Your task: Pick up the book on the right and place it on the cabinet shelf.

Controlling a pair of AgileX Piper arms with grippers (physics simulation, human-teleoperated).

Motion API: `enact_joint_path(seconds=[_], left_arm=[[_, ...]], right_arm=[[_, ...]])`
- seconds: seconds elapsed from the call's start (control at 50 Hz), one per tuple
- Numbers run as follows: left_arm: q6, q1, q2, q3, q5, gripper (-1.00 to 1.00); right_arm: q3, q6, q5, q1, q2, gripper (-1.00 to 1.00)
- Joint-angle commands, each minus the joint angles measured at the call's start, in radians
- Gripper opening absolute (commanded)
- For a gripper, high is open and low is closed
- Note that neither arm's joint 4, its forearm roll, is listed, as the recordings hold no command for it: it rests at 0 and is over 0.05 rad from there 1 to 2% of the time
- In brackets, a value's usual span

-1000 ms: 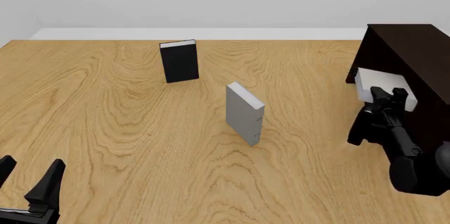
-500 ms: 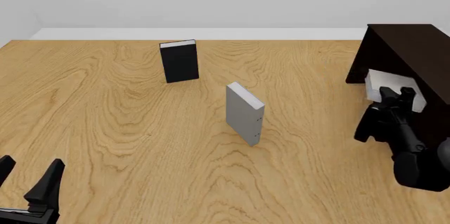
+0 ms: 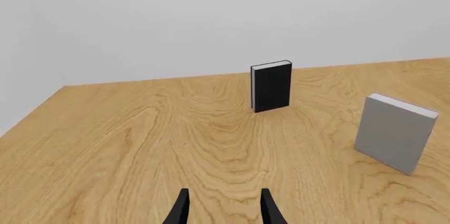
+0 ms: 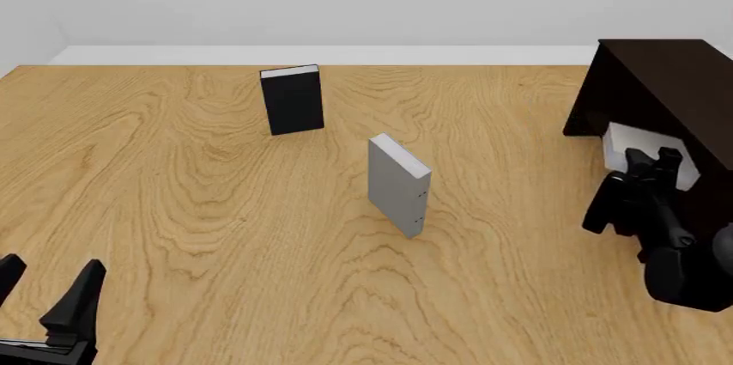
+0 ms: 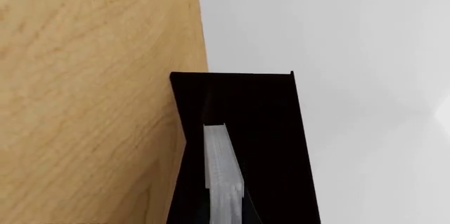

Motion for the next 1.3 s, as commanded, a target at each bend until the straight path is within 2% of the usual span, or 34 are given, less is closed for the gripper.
enact_joint_path(seconds=[0.02,0.4,0.58,0.6,1.3], left_arm=[[0.0,0.003,0.0,0.0,0.002,1.0],[0.0,0.004,0.0,0.0,0.001,1.0],[-0.003,0.004,0.0,0.0,0.002,1.0],[-0.002,0.002,0.0,0.0,0.002,1.0],[-0.005,0.003,0.0,0.0,0.0,1.0]], right_arm=[[-0.017,0.038,0.011,0.003,-0.003,-1.0],[-0.051,0.107,0.131,0.012,-0.044,-1.0],[-0.064,0.121,0.173,0.026,-0.052,-1.0],[-0.064,0.121,0.176,0.027,-0.051,1.0],[-0.08,0.143,0.226,0.085,-0.048,1.0]])
